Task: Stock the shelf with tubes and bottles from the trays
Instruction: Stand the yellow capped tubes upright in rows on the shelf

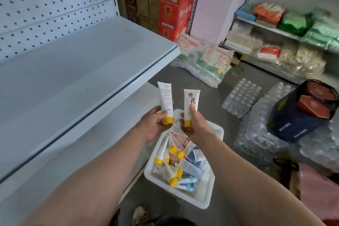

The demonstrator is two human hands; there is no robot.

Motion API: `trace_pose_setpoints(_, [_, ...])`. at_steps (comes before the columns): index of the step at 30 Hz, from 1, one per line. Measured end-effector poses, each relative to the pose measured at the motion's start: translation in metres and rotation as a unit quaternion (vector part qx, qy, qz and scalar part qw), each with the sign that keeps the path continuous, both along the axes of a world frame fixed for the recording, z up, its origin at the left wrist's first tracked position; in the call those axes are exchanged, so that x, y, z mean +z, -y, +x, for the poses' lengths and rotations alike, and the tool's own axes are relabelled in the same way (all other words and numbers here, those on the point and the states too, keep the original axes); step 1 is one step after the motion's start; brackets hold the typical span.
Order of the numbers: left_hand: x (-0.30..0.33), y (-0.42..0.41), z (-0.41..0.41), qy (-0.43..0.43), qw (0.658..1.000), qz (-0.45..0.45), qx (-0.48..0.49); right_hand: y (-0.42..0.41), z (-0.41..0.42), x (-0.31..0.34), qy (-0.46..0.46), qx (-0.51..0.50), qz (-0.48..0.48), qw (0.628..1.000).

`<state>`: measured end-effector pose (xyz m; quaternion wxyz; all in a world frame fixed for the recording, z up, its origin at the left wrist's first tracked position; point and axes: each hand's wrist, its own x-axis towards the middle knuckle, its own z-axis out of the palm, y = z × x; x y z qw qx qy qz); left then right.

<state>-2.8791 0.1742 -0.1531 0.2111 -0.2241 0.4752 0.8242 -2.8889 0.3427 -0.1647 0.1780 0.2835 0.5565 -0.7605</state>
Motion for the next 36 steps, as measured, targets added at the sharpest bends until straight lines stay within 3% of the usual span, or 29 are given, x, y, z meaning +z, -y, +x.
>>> trace_pose_setpoints(5, [0.041, -0.006, -0.001, -0.084, 0.996, 0.033, 0.021, 0.007, -0.011, 0.035, -0.079, 0.067, -0.023, 0.994])
trace_pose_setpoints(15, [0.105, -0.008, 0.022, -0.159, 0.974, 0.064, 0.145, 0.018, -0.011, 0.092, -0.161, 0.153, -0.082, 0.972])
trace_pose_setpoints(24, [0.129, 0.055, 0.099, -0.208, 0.940, -0.048, 0.264, 0.085, 0.026, 0.121, -0.181, 0.270, -0.139, 0.935])
trace_pose_setpoints(29, [0.136, 0.118, 0.148, -0.210, 0.907, -0.095, 0.354, 0.147, 0.060, 0.130, -0.231, 0.356, -0.114, 0.898])
trace_pose_setpoints(36, [0.144, 0.222, 0.226, -0.173, 0.854, -0.195, 0.450, 0.257, 0.117, 0.132, -0.250, 0.399, -0.167, 0.866])
